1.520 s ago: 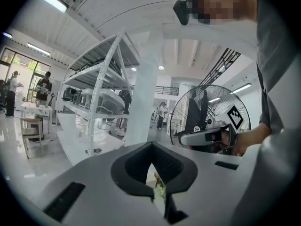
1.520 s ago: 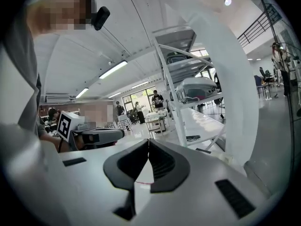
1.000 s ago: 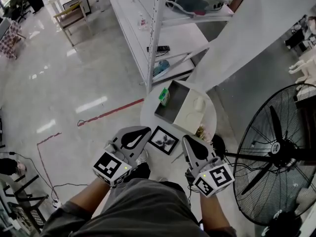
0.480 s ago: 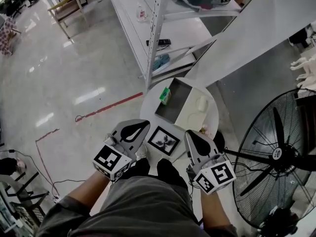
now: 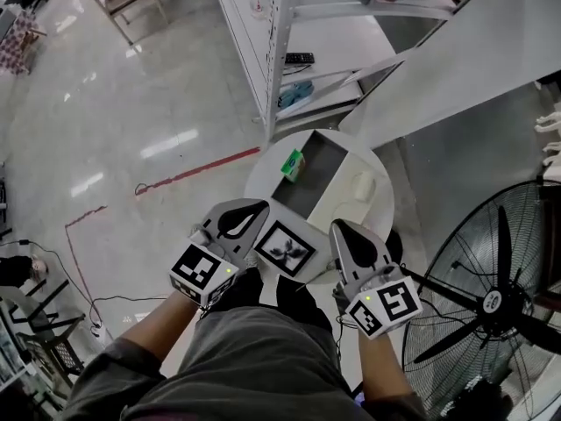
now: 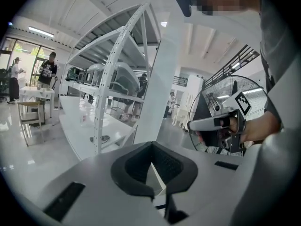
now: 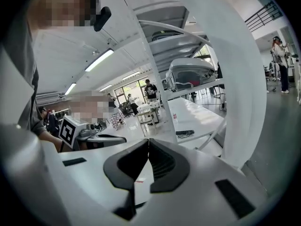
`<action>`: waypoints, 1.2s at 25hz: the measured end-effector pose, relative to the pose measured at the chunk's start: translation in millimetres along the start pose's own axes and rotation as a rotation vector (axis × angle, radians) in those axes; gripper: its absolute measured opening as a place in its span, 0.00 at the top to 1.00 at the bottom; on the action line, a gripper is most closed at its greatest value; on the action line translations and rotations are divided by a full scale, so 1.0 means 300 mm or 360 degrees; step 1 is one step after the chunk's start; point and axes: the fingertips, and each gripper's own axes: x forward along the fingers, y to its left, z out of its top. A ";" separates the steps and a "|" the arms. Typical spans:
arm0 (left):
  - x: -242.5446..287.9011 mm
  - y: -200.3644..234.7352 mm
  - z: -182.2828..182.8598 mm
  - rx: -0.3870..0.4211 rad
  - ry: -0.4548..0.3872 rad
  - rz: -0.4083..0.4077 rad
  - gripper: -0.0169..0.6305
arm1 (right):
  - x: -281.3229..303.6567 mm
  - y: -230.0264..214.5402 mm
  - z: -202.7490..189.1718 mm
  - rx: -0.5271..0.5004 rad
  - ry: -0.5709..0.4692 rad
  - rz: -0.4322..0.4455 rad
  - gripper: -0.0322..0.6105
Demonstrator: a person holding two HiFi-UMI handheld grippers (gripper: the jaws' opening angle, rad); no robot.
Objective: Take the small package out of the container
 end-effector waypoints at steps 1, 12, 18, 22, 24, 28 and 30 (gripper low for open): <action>0.026 0.010 -0.014 -0.0015 0.0012 0.0020 0.95 | 0.007 -0.022 -0.006 0.0005 0.0007 0.0011 0.92; 0.247 0.108 -0.184 -0.0152 0.0124 0.0192 0.95 | 0.077 -0.199 -0.102 0.0144 0.0089 0.0130 0.92; 0.323 0.164 -0.295 -0.0169 0.0194 0.0232 0.95 | 0.102 -0.263 -0.173 0.0190 0.0155 0.0132 0.92; 0.365 0.193 -0.385 -0.0198 0.0259 0.0229 0.89 | 0.107 -0.295 -0.209 0.0204 0.0192 0.0119 0.92; 0.386 0.195 -0.420 -0.0232 0.0302 0.0225 0.86 | 0.104 -0.308 -0.232 0.0212 0.0213 0.0109 0.92; 0.423 0.217 -0.481 -0.0263 0.0347 0.0237 0.82 | 0.105 -0.327 -0.273 0.0228 0.0252 0.0099 0.92; 0.441 0.226 -0.506 -0.0267 0.0357 0.0240 0.79 | 0.108 -0.338 -0.291 0.0236 0.0264 0.0097 0.92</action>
